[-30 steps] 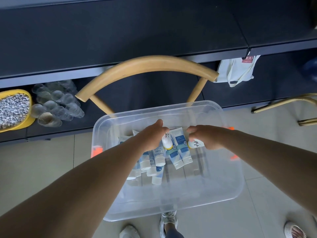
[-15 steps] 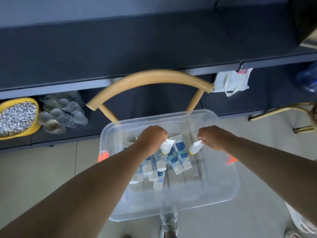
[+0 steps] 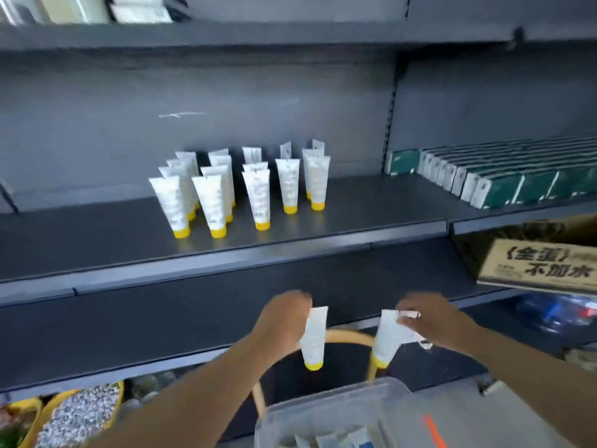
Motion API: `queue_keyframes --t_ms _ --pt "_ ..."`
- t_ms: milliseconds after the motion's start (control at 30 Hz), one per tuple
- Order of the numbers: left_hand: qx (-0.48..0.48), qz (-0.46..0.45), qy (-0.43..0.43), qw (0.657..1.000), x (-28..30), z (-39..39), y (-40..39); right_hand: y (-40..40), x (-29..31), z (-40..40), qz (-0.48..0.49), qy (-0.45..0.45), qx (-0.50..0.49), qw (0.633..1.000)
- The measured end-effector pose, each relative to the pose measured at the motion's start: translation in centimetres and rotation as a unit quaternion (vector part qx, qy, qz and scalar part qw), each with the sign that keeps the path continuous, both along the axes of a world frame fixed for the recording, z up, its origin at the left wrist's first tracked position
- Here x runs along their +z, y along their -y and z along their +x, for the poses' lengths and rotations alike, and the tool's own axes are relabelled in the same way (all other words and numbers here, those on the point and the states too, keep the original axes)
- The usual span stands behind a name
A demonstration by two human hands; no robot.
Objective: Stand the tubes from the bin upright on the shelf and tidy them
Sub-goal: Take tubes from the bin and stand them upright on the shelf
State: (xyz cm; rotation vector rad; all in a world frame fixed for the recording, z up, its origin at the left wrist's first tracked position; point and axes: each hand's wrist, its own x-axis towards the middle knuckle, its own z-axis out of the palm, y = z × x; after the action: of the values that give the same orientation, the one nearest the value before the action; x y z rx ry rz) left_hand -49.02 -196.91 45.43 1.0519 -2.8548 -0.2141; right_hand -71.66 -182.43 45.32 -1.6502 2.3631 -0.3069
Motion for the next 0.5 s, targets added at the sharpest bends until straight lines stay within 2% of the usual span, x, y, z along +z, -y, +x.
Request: queue_keyframes --t_ms 133,233,400,500 --pt "0.03 -0.036 -0.095 0.994 9.4 0.3 2.6 3.0 9.8 0.2 -0.109 0.077 -0.049 0.99" --pt "0.057 -0.054 -0.144 0.986 13.5 -1.2 5.5 6.7 14.7 -0.6 -0.188 0.146 -0.073 0.969" --pt "0.074 -0.066 -0.16 0.982 16.4 -6.1 10.5 15.0 17.4 -2.6 -0.237 0.16 -0.074 0.955" --pt "0.095 -0.055 -0.143 0.984 16.2 -9.2 13.5 19.5 17.2 -3.8 -0.221 0.116 -0.057 0.967"
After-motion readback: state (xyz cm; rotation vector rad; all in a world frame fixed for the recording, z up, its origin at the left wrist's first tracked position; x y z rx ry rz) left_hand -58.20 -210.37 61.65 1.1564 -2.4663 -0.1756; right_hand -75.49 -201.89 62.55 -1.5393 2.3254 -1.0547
